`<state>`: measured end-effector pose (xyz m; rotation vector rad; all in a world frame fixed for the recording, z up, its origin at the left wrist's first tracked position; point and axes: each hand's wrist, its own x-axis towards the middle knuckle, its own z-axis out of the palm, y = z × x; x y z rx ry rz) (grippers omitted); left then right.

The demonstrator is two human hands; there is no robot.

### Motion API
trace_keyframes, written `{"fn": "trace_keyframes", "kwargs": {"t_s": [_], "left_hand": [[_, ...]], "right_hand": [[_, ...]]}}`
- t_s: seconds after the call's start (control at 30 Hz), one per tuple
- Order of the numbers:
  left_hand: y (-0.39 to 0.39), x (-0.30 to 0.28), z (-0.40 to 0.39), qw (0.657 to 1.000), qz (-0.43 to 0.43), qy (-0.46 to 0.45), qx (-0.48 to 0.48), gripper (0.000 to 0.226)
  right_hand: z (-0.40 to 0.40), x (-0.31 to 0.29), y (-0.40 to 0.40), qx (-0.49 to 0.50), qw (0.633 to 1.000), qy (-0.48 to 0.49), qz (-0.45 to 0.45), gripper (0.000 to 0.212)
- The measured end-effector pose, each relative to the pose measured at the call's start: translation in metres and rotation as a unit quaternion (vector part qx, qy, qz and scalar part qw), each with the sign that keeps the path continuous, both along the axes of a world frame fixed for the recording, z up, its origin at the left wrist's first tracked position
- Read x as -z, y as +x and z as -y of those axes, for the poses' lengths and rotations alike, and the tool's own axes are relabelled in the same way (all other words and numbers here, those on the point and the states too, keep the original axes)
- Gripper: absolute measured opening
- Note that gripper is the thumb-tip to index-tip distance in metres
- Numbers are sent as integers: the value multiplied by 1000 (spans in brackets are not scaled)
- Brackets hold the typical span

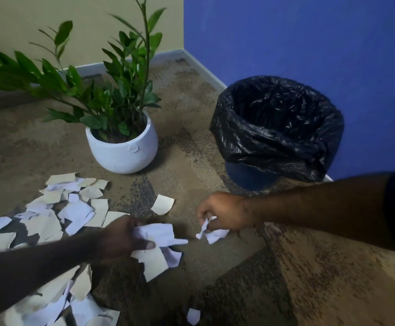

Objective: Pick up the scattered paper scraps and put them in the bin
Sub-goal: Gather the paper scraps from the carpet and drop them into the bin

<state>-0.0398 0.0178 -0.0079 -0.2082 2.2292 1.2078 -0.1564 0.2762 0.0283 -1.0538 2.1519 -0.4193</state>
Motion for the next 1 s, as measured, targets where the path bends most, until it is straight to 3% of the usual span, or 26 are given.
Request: {"fn": "trace_keyframes", "kwargs": {"t_s": [0.13,0.23,0.3,0.37,0.5,0.63,0.83,1.0], "left_hand": [[-19,-37,4,997,-1,57,-46,40],[-35,-60,-1,988,-13,98,-115,37],[-44,-74,-7,968,-4,190,-165,32],[-55,-83,-12,944,-33,269,-186,42],[-84,-114,-38,896,-114,392,-177,24],[-113,-151,-62,859,-158,467,-139,30],[-148,-193,-107,885,-202,380,-177,34],[-175,-213,-154,913,-184,310,-190,35]], "right_hand": [[12,-14,-10,109,988,-102,27,15],[19,-28,-18,205,954,-180,124,16],[24,-42,-23,235,936,-206,164,15],[29,-59,-27,248,917,-244,196,12],[34,-98,-45,283,871,-316,249,37],[21,-129,-72,325,809,-399,285,32],[-7,-158,-98,375,762,-456,267,9],[-43,-162,-117,451,717,-477,233,27]]}}
